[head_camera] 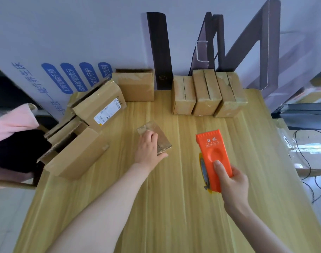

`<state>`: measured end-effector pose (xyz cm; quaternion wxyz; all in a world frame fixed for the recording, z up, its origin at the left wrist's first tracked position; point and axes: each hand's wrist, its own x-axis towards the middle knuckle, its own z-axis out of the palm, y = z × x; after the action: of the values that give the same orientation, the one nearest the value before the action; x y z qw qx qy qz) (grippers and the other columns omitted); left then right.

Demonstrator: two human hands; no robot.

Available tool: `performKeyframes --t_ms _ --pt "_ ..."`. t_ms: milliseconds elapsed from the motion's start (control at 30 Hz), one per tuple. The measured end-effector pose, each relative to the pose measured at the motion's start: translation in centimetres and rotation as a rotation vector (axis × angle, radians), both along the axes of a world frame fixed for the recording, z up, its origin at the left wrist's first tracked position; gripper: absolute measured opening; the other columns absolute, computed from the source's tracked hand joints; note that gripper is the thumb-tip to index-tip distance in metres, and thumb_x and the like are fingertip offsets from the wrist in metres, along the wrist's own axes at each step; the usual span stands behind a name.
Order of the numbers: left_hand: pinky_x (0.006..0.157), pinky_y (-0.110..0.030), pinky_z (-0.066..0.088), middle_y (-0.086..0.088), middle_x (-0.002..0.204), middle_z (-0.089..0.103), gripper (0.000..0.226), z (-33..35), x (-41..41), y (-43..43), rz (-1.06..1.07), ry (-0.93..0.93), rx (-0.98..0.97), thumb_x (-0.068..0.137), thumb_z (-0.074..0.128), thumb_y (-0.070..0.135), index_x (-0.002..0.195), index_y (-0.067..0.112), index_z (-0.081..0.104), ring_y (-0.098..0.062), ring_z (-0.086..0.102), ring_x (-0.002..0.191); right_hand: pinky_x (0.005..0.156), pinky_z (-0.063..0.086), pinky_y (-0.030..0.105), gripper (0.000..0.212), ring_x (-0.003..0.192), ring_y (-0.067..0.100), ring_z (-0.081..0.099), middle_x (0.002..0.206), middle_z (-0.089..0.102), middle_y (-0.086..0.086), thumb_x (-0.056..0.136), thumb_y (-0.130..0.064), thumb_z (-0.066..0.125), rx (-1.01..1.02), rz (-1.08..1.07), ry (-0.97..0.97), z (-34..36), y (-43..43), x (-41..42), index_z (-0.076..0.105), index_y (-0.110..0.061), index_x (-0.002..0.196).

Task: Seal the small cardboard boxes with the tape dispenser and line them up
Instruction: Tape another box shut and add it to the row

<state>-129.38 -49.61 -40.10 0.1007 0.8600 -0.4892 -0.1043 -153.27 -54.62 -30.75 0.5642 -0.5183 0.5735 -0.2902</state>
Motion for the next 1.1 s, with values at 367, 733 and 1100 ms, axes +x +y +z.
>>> performKeyframes --t_ms 367,733,1100 --pt "0.115 -0.046 0.028 -0.015 0.13 0.049 0.09 -2.3 5.1 -7.6 -0.031 -0.283 -0.003 0.058 0.082 0.055 0.125 0.002 0.051 -0.031 0.041 0.134 0.045 0.054 0.038 0.022 0.048 0.037 0.064 0.056 0.067 0.013 0.09 -0.02 0.063 0.037 0.024 -0.061 -1.7 -6.7 2.2 0.066 -0.002 0.077" --pt "0.115 -0.031 0.008 -0.015 0.154 0.025 0.089 -1.6 9.5 -15.1 -0.132 -0.314 0.03 0.072 0.08 0.039 0.14 0.003 0.035 -0.029 0.017 0.146 0.042 0.054 0.039 0.014 0.047 0.044 0.062 0.056 0.066 0.02 0.086 -0.015 0.065 0.11 -0.015 -0.062 -4.5 -9.5 3.0 0.067 -0.003 0.079" --pt "0.116 -0.034 0.005 -0.014 0.153 0.026 0.097 -2.6 10.3 -15.6 -0.288 -0.241 0.013 0.069 0.082 0.039 0.144 0.001 0.033 -0.028 0.017 0.146 0.051 0.053 0.062 0.008 0.042 0.038 0.063 0.051 0.066 0.012 0.084 -0.013 0.068 0.132 -0.006 0.007 -4.9 -9.6 4.1 0.067 -0.014 0.076"
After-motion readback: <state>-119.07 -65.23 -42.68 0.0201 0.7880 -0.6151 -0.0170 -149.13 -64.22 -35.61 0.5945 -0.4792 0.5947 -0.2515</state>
